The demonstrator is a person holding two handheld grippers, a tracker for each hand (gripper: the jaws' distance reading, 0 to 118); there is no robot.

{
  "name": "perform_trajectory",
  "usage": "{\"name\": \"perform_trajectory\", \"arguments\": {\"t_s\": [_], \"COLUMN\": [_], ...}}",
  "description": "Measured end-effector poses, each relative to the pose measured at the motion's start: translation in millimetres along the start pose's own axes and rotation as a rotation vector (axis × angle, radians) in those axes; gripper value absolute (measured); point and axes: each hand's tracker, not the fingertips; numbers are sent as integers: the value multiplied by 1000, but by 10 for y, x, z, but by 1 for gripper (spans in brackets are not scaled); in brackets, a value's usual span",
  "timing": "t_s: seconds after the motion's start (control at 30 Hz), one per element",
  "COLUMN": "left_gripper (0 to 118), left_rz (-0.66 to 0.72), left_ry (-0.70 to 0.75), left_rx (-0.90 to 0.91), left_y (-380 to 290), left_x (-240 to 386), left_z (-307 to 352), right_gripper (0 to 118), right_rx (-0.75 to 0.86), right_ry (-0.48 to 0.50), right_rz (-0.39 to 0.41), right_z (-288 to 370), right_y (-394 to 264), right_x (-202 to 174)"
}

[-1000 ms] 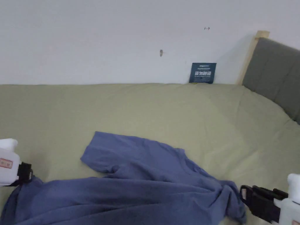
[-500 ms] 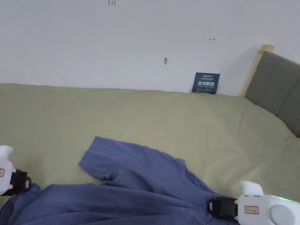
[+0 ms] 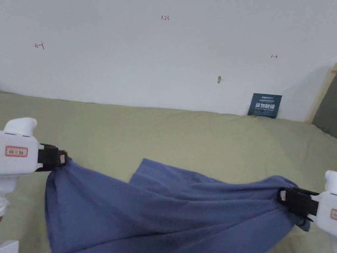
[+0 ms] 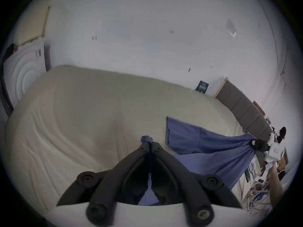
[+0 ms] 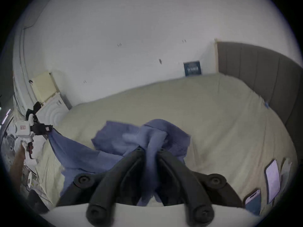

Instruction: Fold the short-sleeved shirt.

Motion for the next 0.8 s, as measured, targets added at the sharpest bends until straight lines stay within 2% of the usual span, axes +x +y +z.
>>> {"name": "perform_trajectory", "arguments": {"t_s": [0.13, 0.27, 0.4, 0.6, 0.8], "left_gripper": [0, 0, 0, 0, 0], "left_rz": [-50, -57, -94, -72, -82], "left_ry": [46, 45, 81, 91, 103], "left_rx": [66, 146, 192, 270, 332], "left_y": [399, 774, 1169, 1592, 1926], "left_x": [26, 23, 3, -67, -11], "left_z": [313, 595, 810, 985, 1041], "right_gripper": [9, 9, 9, 9, 9], "right_rx": [69, 133, 200, 278, 331], "right_ry": [14, 18, -26, 2, -8], "right_rz": [38, 29, 93, 37, 55], "right_z": [105, 192, 258, 281, 213], "right_y": [479, 972, 1465, 2079, 2516], "right_x": [-230, -381, -512, -536, -690]}}
